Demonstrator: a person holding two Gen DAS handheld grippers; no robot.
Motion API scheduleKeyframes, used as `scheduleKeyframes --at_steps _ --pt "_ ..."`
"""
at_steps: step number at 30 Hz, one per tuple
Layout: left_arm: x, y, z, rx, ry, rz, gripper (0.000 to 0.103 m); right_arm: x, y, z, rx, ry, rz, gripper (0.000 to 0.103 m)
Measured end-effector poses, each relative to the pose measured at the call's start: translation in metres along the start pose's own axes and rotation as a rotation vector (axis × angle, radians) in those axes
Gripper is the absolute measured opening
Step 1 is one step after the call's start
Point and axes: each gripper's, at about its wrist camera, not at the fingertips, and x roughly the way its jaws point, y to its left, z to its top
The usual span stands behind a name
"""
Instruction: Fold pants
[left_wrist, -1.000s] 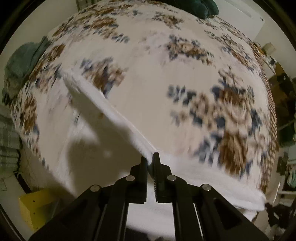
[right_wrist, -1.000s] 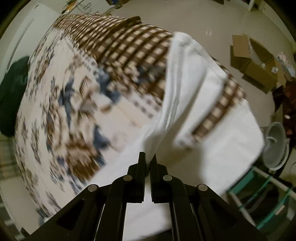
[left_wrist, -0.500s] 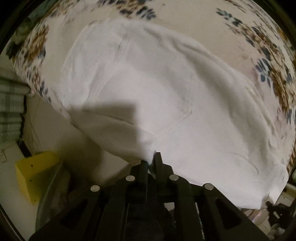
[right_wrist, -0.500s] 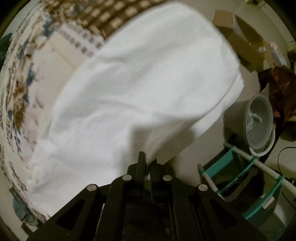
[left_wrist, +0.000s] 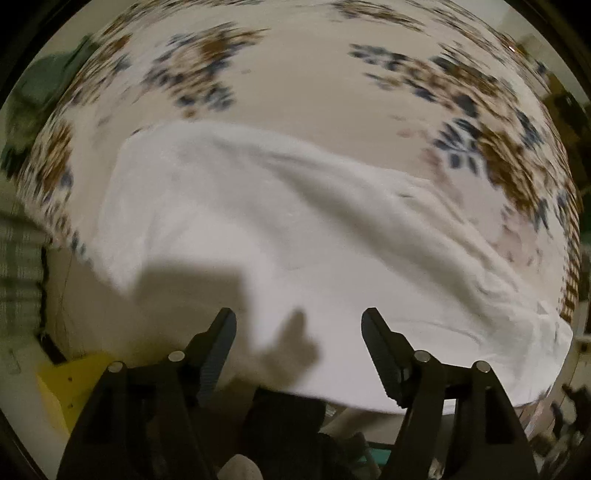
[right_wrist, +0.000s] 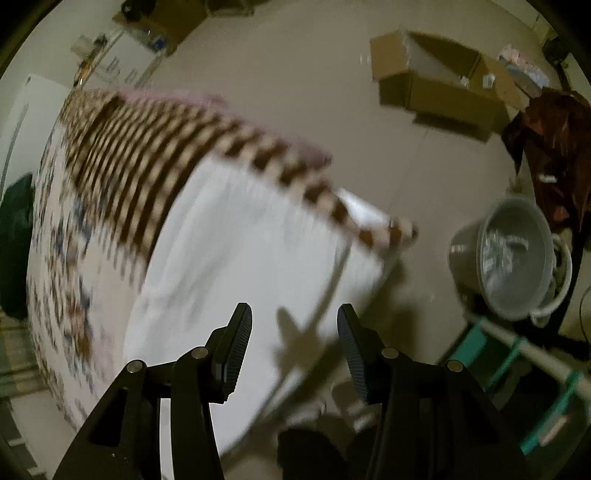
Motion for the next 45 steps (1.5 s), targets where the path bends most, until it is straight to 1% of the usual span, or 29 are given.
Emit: scheduleKeyframes --at_steps 3,4,5,6,8,12,15,17,19,20,21,22,24,25,26,27,29,31,32,33,34,35,36,38,39,40,41,43,45 --pt "0.003 -0.033 0.003 0.051 -0.005 -0.018 0.069 0.02 -0.003 0.031 0.005 0.009 -0.029 0.051" --pt "0.004 -0.047 0.004 0.072 -0.008 -0.022 0.069 0.026 -0.003 0.034 0.013 0.021 -0.038 0.051" --pt "0.006 -0.059 0.003 0.097 -0.01 -0.02 0.069 0.033 -0.005 0.04 0.023 0.032 -0.038 0.049" --pt "0.007 -0.07 0.001 0.117 -0.01 -0.016 0.069 0.038 -0.002 0.038 0.025 0.027 -0.04 0.045" --pt "0.014 -0.088 0.001 0.155 -0.004 -0.015 0.069 0.042 0.006 0.038 -0.02 0.011 -0.064 0.003" --pt "0.024 -0.118 -0.003 0.221 0.024 -0.019 0.069 0.025 0.028 0.025 -0.077 -0.078 -0.117 0.002" --pt "0.027 -0.135 -0.009 0.274 0.024 -0.029 0.069 0.004 0.023 0.018 -0.045 -0.105 -0.11 0.002" --pt "0.029 -0.141 -0.011 0.294 0.029 -0.034 0.069 0.0 0.018 0.016 -0.035 -0.097 -0.11 0.002" --pt "0.032 -0.148 -0.013 0.312 0.035 -0.032 0.069 0.007 0.011 0.016 -0.045 -0.066 -0.17 0.0" --pt "0.036 -0.151 -0.014 0.324 0.038 -0.028 0.069 0.015 0.002 0.019 -0.033 -0.052 -0.217 0.0" --pt "0.039 -0.155 -0.014 0.34 0.043 -0.021 0.069 0.018 -0.008 0.02 -0.017 -0.041 -0.219 0.0" --pt "0.041 -0.159 -0.015 0.353 0.048 -0.02 0.069 0.023 -0.018 0.024 0.011 -0.013 -0.19 0.003" --pt "0.043 -0.165 -0.014 0.376 0.047 -0.029 0.069 0.024 -0.032 0.025 0.074 0.037 -0.072 0.009" --pt "0.043 -0.167 -0.013 0.383 0.042 -0.031 0.069 0.021 -0.036 0.023 0.087 0.037 -0.015 0.026" --pt "0.043 -0.172 -0.013 0.398 0.033 -0.036 0.069 0.016 -0.037 0.019 0.09 0.027 0.031 0.046" --pt "0.044 -0.176 -0.013 0.407 0.032 -0.04 0.069 0.014 -0.037 0.015 0.085 0.019 0.049 0.05" --pt "0.049 -0.183 -0.015 0.42 0.043 -0.062 0.069 0.018 -0.038 0.005 0.085 0.036 0.078 0.051" --pt "0.068 -0.185 -0.01 0.421 0.053 -0.101 0.07 0.031 -0.046 -0.006 0.125 0.067 0.092 0.052" --pt "0.081 -0.182 -0.006 0.402 0.063 -0.102 0.07 0.038 -0.05 -0.01 0.149 0.075 0.104 0.058" --pt "0.095 -0.179 -0.004 0.389 0.066 -0.099 0.07 0.05 -0.059 -0.015 0.188 0.081 0.15 0.062" --pt "0.106 -0.176 -0.001 0.384 0.061 -0.076 0.071 0.057 -0.063 -0.018 0.207 0.073 0.189 0.069" --pt "0.111 -0.172 0.002 0.374 0.059 -0.086 0.075 0.067 -0.066 -0.022 0.217 0.06 0.241 0.071" --pt "0.11 -0.171 0.004 0.366 0.046 -0.114 0.081 0.074 -0.067 -0.023 0.211 0.05 0.259 0.071" --pt "0.11 -0.171 0.009 0.382 0.056 -0.112 0.083 0.081 -0.063 -0.026 0.182 0.034 0.281 0.07" --pt "0.109 -0.171 0.008 0.39 0.06 -0.108 0.083 0.079 -0.06 -0.028 0.166 0.0 0.299 0.067" --pt "0.109 -0.172 0.01 0.389 0.06 -0.105 0.083 0.075 -0.058 -0.03 0.158 -0.033 0.316 0.056" --pt "0.108 -0.172 0.007 0.386 0.061 -0.103 0.083 0.069 -0.054 -0.033 0.145 -0.081 0.324 0.047" --pt "0.108 -0.169 0.012 0.377 0.069 -0.094 0.083 0.059 -0.049 -0.036 0.13 -0.143 0.356 0.04" --pt "0.11 -0.163 0.018 0.382 0.068 -0.094 0.083 0.054 -0.043 -0.039 0.118 -0.18 0.412 0.039"
